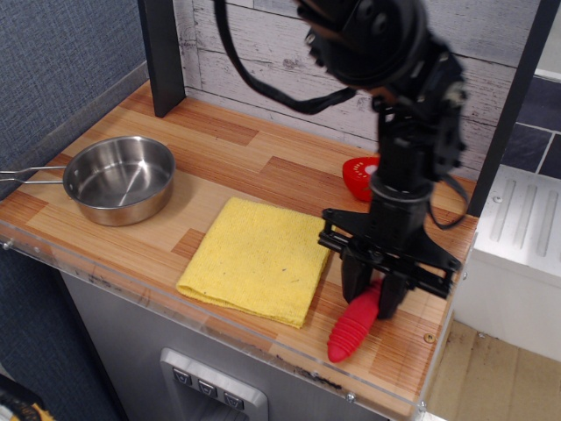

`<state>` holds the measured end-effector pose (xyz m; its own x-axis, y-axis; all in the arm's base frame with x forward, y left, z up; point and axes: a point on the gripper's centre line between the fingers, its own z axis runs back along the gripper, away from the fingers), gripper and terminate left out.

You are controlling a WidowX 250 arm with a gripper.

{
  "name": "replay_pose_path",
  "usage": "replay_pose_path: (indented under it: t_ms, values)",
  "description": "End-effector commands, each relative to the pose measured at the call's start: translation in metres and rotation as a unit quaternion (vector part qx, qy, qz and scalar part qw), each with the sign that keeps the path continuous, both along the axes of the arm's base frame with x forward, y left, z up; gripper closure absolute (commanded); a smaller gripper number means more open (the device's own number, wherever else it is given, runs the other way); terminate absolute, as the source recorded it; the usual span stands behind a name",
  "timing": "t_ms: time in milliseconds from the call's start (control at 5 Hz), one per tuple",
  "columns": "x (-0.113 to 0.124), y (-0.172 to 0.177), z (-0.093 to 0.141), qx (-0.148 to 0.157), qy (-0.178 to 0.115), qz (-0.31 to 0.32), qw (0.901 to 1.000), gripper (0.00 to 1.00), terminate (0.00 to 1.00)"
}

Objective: Put the red fork to the right of the yellow cloth.

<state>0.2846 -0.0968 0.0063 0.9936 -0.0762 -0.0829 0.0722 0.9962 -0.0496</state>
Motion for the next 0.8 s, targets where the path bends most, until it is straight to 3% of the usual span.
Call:
replay_pose_path:
  t_ms: [0, 200, 400, 600]
  values:
    - [0.018, 0.002, 0.004, -0.027, -0.006, -0.004, 0.9996, 1.00, 0.00]
    - [0.009, 0.001, 0.014, -0.020, -0.020, -0.038, 0.9989, 0.00, 0.00]
    - [0.004, 0.007, 0.051, -0.046, -0.058, -0.061, 0.9954, 0.00, 0.00]
    - [0.013, 0.031, 0.100, -0.085, -0.103, -0.044, 0.9900, 0.00, 0.00]
